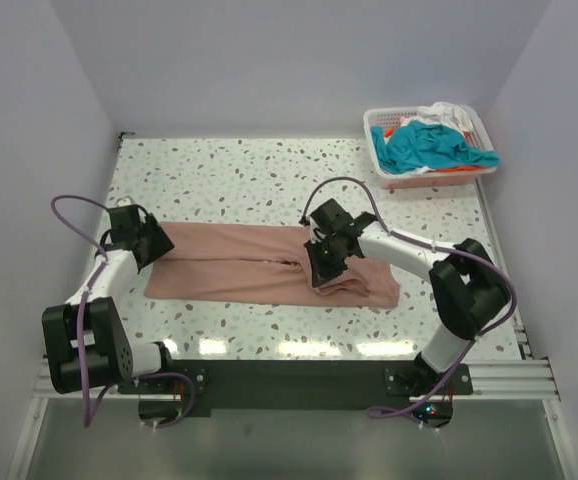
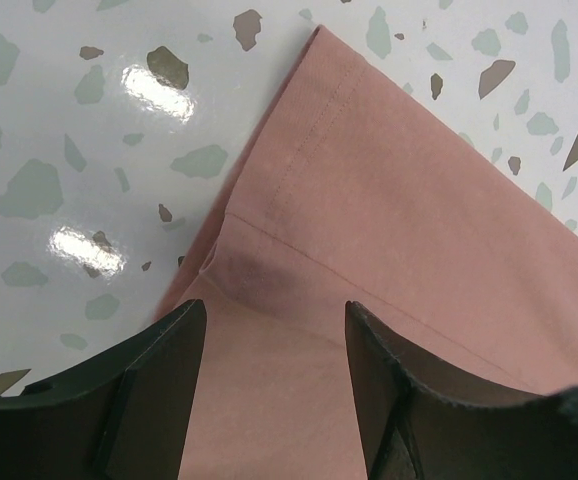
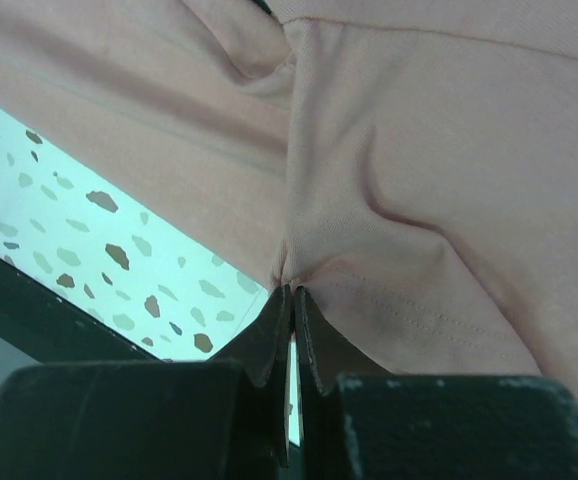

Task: Fold and stack the t-shirts
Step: Fold the tshirt

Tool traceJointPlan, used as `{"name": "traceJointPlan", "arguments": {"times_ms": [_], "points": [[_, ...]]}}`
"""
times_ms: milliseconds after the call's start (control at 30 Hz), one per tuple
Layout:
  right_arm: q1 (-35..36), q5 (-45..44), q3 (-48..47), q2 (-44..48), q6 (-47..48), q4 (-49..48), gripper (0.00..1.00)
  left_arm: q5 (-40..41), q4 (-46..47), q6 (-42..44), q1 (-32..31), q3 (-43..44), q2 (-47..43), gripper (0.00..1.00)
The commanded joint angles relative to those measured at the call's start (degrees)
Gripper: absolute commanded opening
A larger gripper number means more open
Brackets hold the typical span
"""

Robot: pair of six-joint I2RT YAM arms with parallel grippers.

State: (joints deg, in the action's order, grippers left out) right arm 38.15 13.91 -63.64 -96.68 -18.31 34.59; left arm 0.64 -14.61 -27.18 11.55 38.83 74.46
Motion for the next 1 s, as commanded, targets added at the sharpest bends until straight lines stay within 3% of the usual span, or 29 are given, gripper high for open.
{"name": "traceJointPlan", "arguments": {"times_ms": [0,133,267,400,567,967], "points": [[1.5,-0.6,-0.7,2.9,0.3,2.3,0.03,-0.3,1.1,1.6,-0.1,0.0,-1.5,0.63],[3.0,-0.7,-1.0,2.8,0.4,2.9,0.18,-0.4,1.3,1.8,-0.2,0.2,-0.7,0.63],[3.4,-2.0,-2.3,3.6,0.5,3.2,0.41,-0.4,1.8,1.8,0.0,0.8,0.0,0.63],[3.3,-4.9,-3.9,5.9,-0.2,3.6,0.49,-0.4,2.4,1.9,-0.2,2.1,0.3,0.63],[1.8,-12.1,-6.0,6.9,-1.0,2.1,0.52,-0.4,4.2,2.1,-2.1,5.3,2.2,0.63],[-6.6,-12.3,-1.1,1.4,0.4,-4.5,0.52,-5.9,7.1,2.4,-5.5,12.3,11.3,0.62]]}}
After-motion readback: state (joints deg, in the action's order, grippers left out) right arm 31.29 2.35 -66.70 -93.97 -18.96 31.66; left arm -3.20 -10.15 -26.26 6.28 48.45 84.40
